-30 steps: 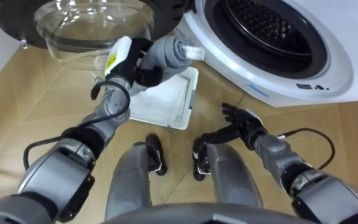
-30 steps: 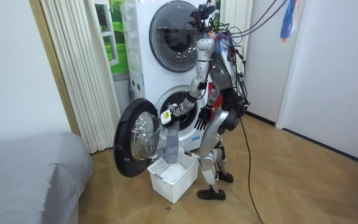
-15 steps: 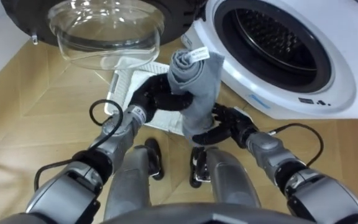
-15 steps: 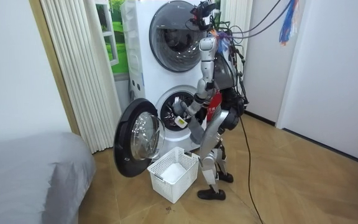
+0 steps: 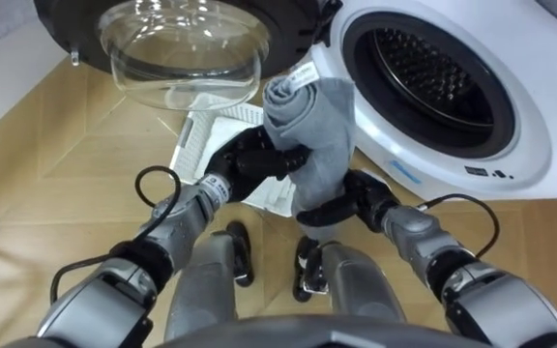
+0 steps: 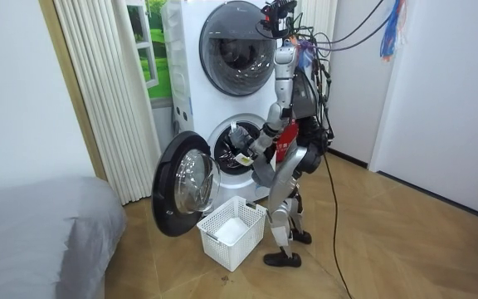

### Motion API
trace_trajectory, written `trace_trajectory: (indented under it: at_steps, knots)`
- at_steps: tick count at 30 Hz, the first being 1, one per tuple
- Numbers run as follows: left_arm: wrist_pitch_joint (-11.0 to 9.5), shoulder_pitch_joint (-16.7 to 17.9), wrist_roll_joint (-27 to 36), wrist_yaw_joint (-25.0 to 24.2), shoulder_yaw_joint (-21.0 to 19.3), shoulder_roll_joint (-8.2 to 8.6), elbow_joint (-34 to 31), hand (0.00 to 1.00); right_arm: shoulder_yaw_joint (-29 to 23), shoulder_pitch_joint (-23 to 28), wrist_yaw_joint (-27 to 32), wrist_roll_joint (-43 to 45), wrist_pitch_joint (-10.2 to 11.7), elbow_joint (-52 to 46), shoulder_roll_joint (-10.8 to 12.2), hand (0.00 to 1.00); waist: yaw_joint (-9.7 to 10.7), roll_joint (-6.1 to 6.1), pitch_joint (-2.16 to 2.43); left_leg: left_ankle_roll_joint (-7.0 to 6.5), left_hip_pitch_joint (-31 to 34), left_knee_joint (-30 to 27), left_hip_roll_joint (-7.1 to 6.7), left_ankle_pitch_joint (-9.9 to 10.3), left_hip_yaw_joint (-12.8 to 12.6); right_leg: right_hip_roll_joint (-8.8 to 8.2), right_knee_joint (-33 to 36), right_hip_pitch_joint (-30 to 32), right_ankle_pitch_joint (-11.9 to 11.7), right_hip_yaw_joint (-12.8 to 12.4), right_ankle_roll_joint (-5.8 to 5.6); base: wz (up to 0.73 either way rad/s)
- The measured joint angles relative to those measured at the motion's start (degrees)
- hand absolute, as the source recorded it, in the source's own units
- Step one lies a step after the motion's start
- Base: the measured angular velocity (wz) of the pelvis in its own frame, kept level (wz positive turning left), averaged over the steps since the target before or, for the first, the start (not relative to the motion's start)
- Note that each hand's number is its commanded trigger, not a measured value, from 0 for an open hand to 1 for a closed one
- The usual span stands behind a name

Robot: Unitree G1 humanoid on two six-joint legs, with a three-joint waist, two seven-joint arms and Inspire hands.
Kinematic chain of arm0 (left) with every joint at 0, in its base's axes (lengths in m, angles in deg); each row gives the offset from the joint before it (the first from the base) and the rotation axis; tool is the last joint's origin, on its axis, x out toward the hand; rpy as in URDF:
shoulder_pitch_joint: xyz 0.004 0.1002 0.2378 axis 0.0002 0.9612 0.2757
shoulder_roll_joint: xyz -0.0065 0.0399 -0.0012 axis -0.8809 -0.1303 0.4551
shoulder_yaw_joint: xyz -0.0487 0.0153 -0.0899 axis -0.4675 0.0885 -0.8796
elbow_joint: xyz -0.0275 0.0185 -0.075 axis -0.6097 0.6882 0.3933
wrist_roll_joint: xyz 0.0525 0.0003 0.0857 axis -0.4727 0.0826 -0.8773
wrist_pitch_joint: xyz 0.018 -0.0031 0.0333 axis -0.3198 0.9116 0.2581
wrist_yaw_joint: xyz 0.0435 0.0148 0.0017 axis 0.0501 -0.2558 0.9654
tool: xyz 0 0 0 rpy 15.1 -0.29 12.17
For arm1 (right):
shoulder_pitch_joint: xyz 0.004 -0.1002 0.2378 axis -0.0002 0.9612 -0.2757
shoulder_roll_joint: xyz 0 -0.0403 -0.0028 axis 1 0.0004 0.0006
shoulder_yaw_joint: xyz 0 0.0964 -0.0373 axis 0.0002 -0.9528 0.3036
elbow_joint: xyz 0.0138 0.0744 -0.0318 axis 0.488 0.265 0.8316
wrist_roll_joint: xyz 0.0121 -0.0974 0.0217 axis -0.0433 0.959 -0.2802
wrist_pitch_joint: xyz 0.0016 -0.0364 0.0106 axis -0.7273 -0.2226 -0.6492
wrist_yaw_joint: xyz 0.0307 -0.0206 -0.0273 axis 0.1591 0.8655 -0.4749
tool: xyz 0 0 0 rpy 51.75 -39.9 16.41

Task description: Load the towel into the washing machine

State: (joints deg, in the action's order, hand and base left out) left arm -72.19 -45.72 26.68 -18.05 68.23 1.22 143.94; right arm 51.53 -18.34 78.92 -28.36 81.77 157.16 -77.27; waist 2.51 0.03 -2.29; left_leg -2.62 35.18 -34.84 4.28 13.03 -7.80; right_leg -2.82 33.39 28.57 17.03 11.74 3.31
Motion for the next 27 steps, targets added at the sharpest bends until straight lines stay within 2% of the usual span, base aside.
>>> trace_trajectory:
  at_steps: [6,8,14,15,16,17,18,27]
  knots:
    - [0.8,0.01,0.32,-1.76,-0.07,0.03,-1.71,1.0,-0.75,0.35,0.27,0.23,-0.18,-0.02,0.1,1.0,-0.04,0.08,0.02,0.36,-0.33,1.12,-0.09,-0.49,-0.07,0.04,-0.74,-0.18,-0.04,0.07,0.07,0.0]
    - [2.05,0.01,0.31,-1.84,-0.06,0.11,-2.09,1.0,-1.05,0.66,0.27,0.36,-1.13,-0.01,0.09,1.0,-0.15,0.09,0.02,0.5,-0.6,1.33,-0.13,-0.58,-0.09,0.07,-1.13,-0.38,-0.05,0.08,0.09,0.0]
    - [2.91,0.01,0.34,-1.93,-0.06,0.49,-2.12,1.0,-1.08,1.02,0.25,1.72,-2.82,-1.2,0.06,1.0,-0.86,0.16,-0.03,0.65,-0.71,1.83,-0.1,-0.69,-0.18,0.19,-1.75,-0.37,-0.14,-0.04,0.25,0.0]
    - [2.91,0.02,0.34,-1.95,-0.06,0.49,-2.11,0.65,-1.17,1.02,0.25,1.9,-2.86,-1.27,0.01,1.0,-0.95,0.17,-0.03,0.66,-0.78,1.96,-0.15,-0.69,-0.2,0.18,-1.74,-0.34,-0.14,-0.06,0.25,0.0]
    - [2.91,0.05,0.35,-1.97,-0.04,0.49,-2.1,0.39,-1.17,1.02,0.25,1.95,-2.9,-1.28,-0.02,1.0,-1.06,0.17,-0.04,0.67,-0.82,2.05,-0.17,-0.7,-0.21,0.17,-1.75,-0.34,-0.14,-0.08,0.25,0.0]
    - [2.91,0.34,0.55,-1.97,-0.01,0.52,-2.09,0.09,-1.16,1.06,0.26,1.98,-3.03,-1.3,-0.07,1.0,-1.18,0.19,-0.05,0.68,-0.86,2.09,-0.19,-0.71,-0.22,0.17,-1.67,-0.34,-0.14,-0.1,0.25,0.0]
    - [2.91,0.55,0.75,-1.97,-0.03,0.52,-2.09,0.0,-1.15,1.06,0.27,2.02,-3.2,-1.31,-0.06,1.0,-1.22,0.21,-0.07,0.68,-0.86,2.1,-0.19,-0.71,-0.22,0.16,-1.63,-0.34,-0.14,-0.09,0.25,0.0]
    - [2.93,2.26,3.33,-3.25,-0.44,0.71,-2.1,0.0,-1.36,1.65,1.03,2.29,-5.69,-1.34,-0.12,1.0,-1.47,0.35,-0.19,0.65,-0.52,2.15,-0.15,-0.73,-0.86,0.07,-1.35,0.53,-0.12,-0.72,0.27,-0.03]
